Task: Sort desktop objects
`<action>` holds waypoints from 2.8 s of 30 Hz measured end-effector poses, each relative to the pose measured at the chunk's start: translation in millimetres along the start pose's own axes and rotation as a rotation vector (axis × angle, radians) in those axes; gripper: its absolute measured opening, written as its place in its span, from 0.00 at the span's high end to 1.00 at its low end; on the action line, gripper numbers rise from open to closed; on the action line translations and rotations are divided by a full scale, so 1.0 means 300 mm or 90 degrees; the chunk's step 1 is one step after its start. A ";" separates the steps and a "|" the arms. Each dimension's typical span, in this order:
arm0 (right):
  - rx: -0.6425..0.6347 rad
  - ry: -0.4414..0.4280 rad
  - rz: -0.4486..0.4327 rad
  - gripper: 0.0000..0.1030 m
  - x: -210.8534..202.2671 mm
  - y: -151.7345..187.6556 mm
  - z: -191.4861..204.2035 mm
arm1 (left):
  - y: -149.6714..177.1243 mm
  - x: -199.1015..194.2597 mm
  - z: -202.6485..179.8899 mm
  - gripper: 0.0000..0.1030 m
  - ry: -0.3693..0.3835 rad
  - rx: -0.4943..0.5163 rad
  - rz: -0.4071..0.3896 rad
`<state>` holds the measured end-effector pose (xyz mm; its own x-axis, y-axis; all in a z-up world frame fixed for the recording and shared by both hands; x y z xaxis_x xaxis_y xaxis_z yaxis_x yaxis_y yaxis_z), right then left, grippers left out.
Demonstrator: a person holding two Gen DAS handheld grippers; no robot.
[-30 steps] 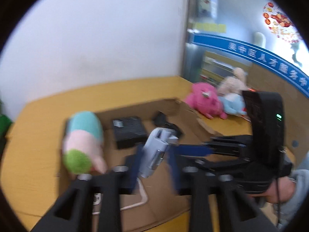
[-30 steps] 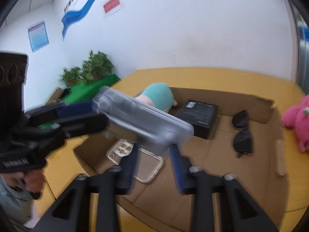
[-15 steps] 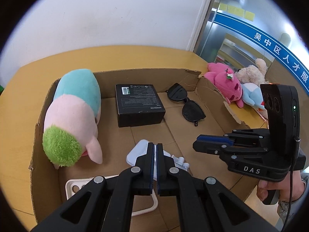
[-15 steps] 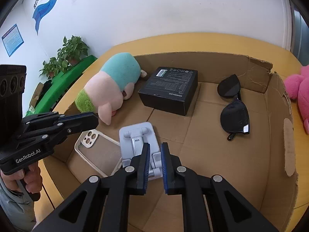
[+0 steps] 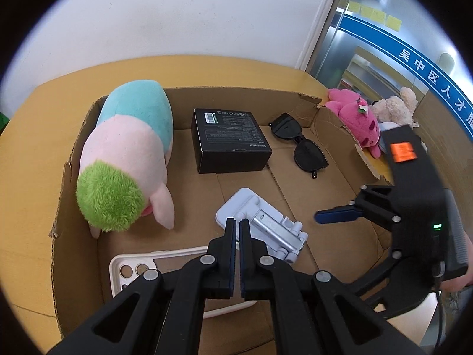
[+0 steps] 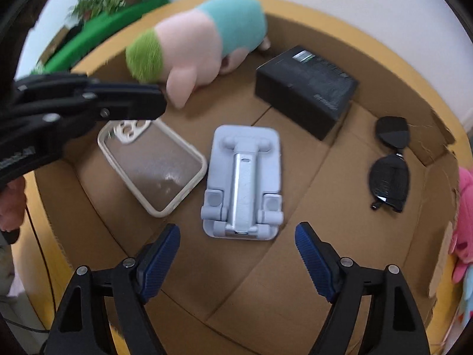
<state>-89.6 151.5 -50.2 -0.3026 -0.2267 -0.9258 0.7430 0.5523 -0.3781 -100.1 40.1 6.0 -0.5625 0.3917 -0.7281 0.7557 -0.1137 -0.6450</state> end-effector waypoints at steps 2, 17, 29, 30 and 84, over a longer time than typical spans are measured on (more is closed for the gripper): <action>-0.016 0.006 0.031 0.27 0.039 -0.015 0.002 | 0.004 0.001 0.008 0.99 0.000 -0.004 0.003; -0.190 0.077 0.084 0.48 0.087 -0.103 -0.052 | 0.057 -0.001 0.064 0.99 0.010 -0.022 0.020; -0.359 0.095 0.045 0.49 0.065 -0.098 -0.087 | 0.084 -0.014 0.037 0.99 0.014 -0.006 0.030; -0.372 0.098 0.040 0.49 0.057 -0.090 -0.087 | 0.082 -0.013 0.032 0.99 0.016 -0.005 0.030; 0.274 0.239 -0.460 0.00 -0.301 0.374 -0.006 | 0.278 -0.104 -0.084 0.12 -0.245 0.019 -0.275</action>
<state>20.0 235.4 -8.9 -0.8976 -0.0831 -0.4328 0.4332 0.0141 -0.9012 -11.2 41.5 -19.3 -0.9038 0.0491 -0.4251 0.4232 -0.0453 -0.9049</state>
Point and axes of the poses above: each gripper's, at about its wrist camera, not at the fingertips, and x roughly the way its jaws point, z to its left, y to its underside, the point moved 4 cm from there along x, roughly the way its jaws point, and after that the axes turned 3 degrees about -z, right-handed, at the moved point
